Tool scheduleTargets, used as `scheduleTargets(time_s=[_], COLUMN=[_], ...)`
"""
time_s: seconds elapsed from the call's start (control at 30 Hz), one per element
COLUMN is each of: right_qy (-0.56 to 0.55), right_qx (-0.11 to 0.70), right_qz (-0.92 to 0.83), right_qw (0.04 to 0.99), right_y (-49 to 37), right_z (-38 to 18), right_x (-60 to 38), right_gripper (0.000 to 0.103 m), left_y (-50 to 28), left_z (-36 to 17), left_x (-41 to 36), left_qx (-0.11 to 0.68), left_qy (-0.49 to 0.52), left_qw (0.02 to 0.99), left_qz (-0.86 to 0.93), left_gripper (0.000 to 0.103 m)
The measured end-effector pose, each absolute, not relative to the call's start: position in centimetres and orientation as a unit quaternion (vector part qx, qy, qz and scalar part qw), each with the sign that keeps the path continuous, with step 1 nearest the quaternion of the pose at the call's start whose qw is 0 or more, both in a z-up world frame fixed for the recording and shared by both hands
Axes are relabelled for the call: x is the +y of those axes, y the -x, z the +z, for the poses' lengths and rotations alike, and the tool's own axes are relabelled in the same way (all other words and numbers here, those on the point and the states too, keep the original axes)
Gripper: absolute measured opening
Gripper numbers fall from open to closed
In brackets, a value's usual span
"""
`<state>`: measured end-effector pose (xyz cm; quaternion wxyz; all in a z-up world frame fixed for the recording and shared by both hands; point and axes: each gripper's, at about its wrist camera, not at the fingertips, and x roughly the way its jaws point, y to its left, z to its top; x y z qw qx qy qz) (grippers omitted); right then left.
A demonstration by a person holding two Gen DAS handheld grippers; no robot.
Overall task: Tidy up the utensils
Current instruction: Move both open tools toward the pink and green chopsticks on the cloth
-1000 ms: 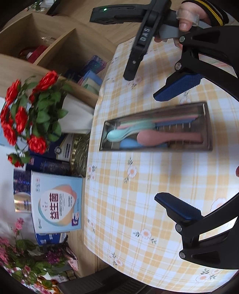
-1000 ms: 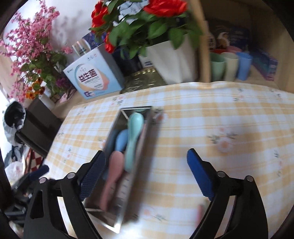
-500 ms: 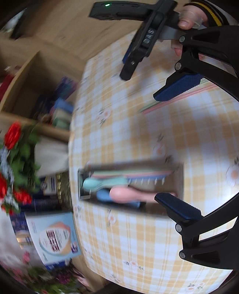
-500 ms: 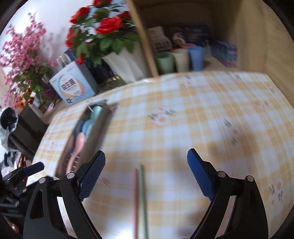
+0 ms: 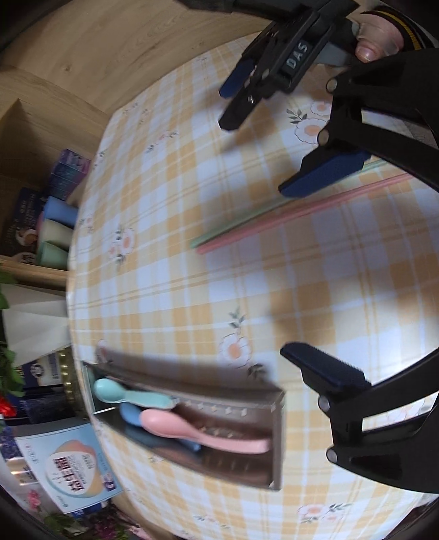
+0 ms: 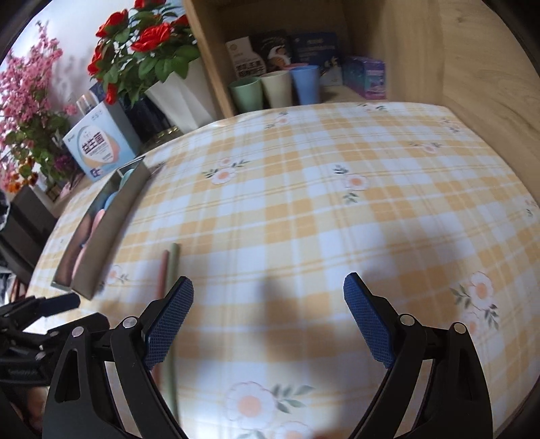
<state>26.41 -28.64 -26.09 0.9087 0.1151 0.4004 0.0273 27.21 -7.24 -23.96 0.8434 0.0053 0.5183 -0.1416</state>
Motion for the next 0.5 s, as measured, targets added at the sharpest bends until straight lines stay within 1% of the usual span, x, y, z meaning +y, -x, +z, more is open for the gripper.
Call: scheduleTargets(time_s=[0.03,0.1,0.27,0.4,0.5], right_qy=[-0.115,-0.121,-0.104,-0.083,-0.083], right_qx=[0.396,0.389,0.381,0.375,0.372], right_qz=[0.025,0.026,0.034,0.05,0.056], right_qw=[0.911,0.913,0.918,0.922,0.923], right_y=[-26.1,-25.7,-25.5,-25.1,-25.0], right_z=[-26.2,-26.5,-26.5,-26.4,-26.4], right_x=[-28.8,-29.2,-28.4,-27.4,-27.4], right_gripper=[0.088,0.088,0.088,0.088,0.088], left_y=[-27.2,-27.3,-27.2,-27.0,-26.9], left_z=[-24.4,-25.0,-25.5,-25.7,-25.9], left_x=[-7.3,-7.4,-8.5,-9.6,-10.1], left_qx=[0.523,0.531,0.536,0.536,0.539], left_qy=[-0.004,-0.004,-0.009,-0.022,-0.027], left_qw=[0.841,0.836,0.832,0.83,0.827], left_qz=[-0.14,-0.137,-0.145,-0.154,-0.156], left_gripper=[0.079,0.071,0.061,0.057,0.056])
